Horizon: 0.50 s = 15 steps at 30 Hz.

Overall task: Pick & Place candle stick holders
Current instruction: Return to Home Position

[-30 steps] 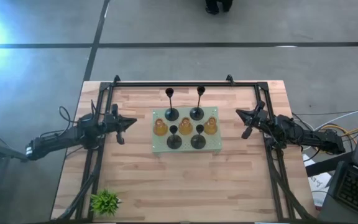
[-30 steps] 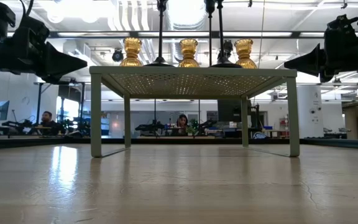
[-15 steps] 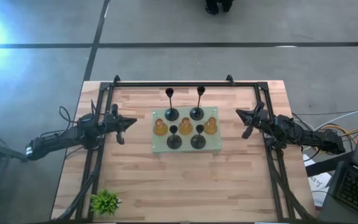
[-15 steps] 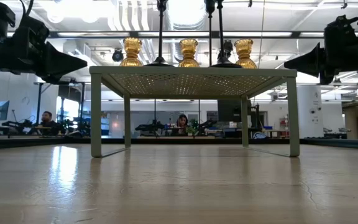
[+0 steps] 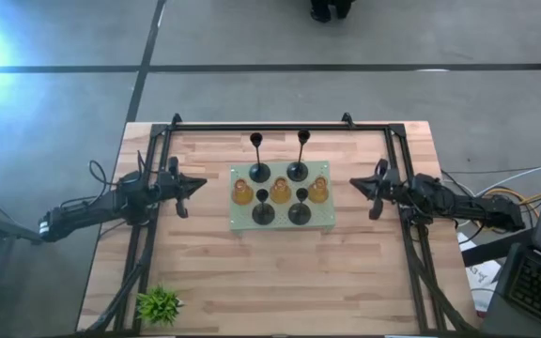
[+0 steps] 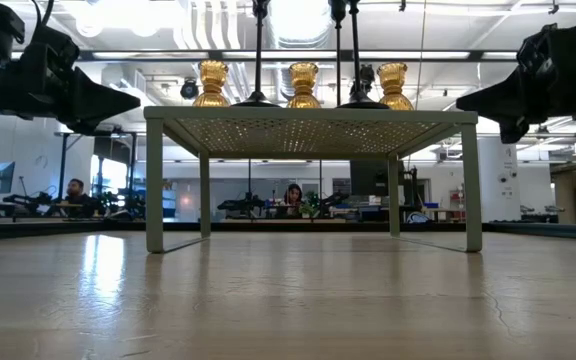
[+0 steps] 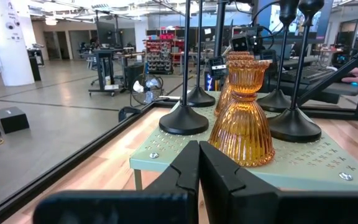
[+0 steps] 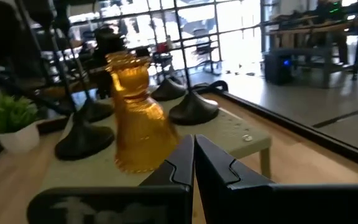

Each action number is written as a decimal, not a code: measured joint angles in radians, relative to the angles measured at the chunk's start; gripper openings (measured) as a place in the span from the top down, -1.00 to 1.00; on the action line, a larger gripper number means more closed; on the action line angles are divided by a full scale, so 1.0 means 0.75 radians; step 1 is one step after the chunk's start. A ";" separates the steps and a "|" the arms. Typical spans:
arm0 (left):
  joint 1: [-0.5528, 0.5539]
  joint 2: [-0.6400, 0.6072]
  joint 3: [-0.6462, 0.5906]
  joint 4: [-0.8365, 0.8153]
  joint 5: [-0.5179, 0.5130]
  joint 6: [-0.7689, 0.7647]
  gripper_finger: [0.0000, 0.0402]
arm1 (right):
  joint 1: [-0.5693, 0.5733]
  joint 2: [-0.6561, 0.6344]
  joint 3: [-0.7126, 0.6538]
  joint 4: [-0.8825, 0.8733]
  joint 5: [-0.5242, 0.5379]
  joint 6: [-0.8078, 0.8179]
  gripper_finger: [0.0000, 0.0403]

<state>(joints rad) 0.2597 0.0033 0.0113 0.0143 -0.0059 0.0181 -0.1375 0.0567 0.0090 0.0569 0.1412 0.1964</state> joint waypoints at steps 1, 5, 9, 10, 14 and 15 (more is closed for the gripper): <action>0.000 0.000 0.000 0.000 0.000 0.000 0.93 | 0.000 0.007 0.000 0.001 -0.013 -0.007 0.96; 0.000 0.000 0.000 0.000 0.000 0.000 0.93 | 0.000 0.027 0.000 0.001 -0.016 -0.047 0.96; 0.000 0.000 0.000 0.000 0.001 0.000 0.93 | 0.000 0.039 0.000 0.001 -0.016 -0.053 0.96; 0.000 0.000 0.000 0.000 0.001 0.000 0.93 | 0.000 0.041 0.000 0.001 -0.016 -0.053 0.96; 0.000 0.000 0.000 0.000 0.001 0.000 0.93 | 0.000 0.041 0.000 0.000 -0.015 -0.053 0.96; 0.000 0.000 0.000 0.000 0.001 0.000 0.93 | 0.000 0.041 0.000 0.000 -0.015 -0.053 0.96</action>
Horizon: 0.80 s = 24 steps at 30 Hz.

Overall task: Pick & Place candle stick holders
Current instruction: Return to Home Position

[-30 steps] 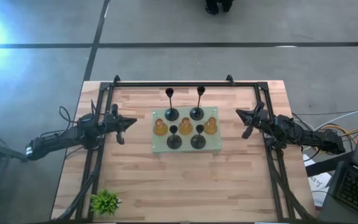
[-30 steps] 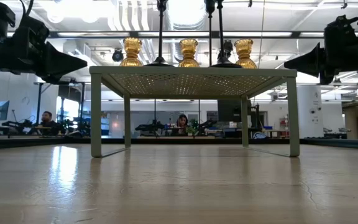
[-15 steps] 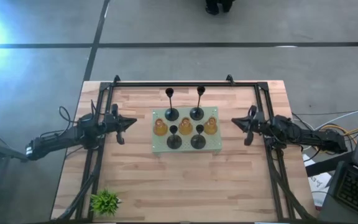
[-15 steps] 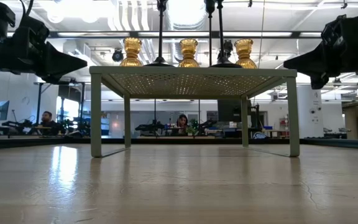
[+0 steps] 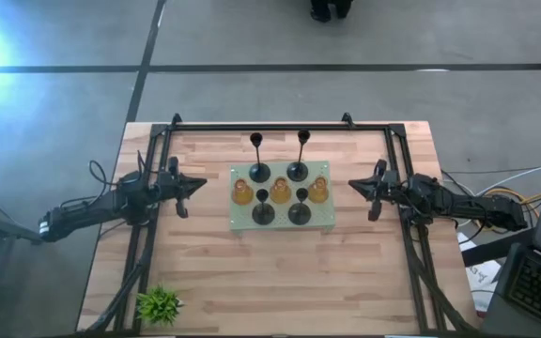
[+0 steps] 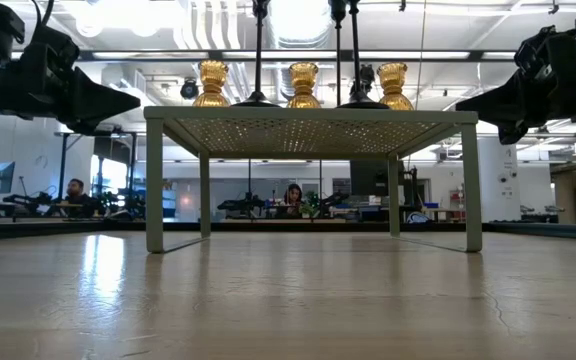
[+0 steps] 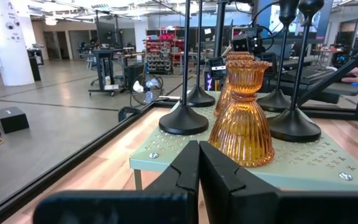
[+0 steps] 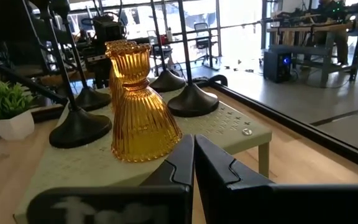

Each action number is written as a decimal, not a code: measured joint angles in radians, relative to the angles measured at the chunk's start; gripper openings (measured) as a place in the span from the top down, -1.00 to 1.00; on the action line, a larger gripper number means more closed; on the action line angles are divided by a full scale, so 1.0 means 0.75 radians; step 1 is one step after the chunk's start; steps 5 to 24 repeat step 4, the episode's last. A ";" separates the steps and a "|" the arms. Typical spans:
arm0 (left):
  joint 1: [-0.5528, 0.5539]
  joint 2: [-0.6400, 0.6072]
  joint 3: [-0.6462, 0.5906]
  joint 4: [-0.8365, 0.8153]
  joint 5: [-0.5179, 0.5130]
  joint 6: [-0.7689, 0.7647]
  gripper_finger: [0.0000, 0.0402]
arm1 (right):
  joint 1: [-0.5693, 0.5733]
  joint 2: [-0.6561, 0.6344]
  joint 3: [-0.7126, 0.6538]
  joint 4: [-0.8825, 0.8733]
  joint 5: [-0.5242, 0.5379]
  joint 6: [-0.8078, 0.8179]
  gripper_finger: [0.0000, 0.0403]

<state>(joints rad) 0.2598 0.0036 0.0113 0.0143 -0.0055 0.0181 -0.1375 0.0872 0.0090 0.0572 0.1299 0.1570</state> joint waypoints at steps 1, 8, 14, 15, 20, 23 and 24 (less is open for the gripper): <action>0.000 0.000 0.000 0.000 0.000 0.000 0.93 | 0.000 0.000 0.000 0.000 0.000 0.000 0.96; 0.000 0.000 0.000 0.000 0.000 0.000 0.93 | 0.000 0.000 0.000 0.000 0.000 0.000 0.96; 0.000 0.000 0.000 0.000 0.000 0.000 0.93 | 0.000 0.000 0.000 0.000 0.000 0.000 0.96; 0.000 0.000 0.000 0.000 0.000 0.000 0.93 | 0.000 0.000 0.000 0.000 0.000 0.000 0.96; 0.000 0.000 0.000 0.000 0.000 0.000 0.93 | 0.000 0.000 0.000 0.000 0.000 0.000 0.96; 0.000 0.000 0.000 0.000 0.000 0.000 0.93 | 0.000 0.000 0.000 0.000 0.000 0.000 0.96; 0.000 0.000 0.000 0.000 0.000 0.000 0.93 | 0.000 0.000 0.000 0.000 0.000 0.000 0.96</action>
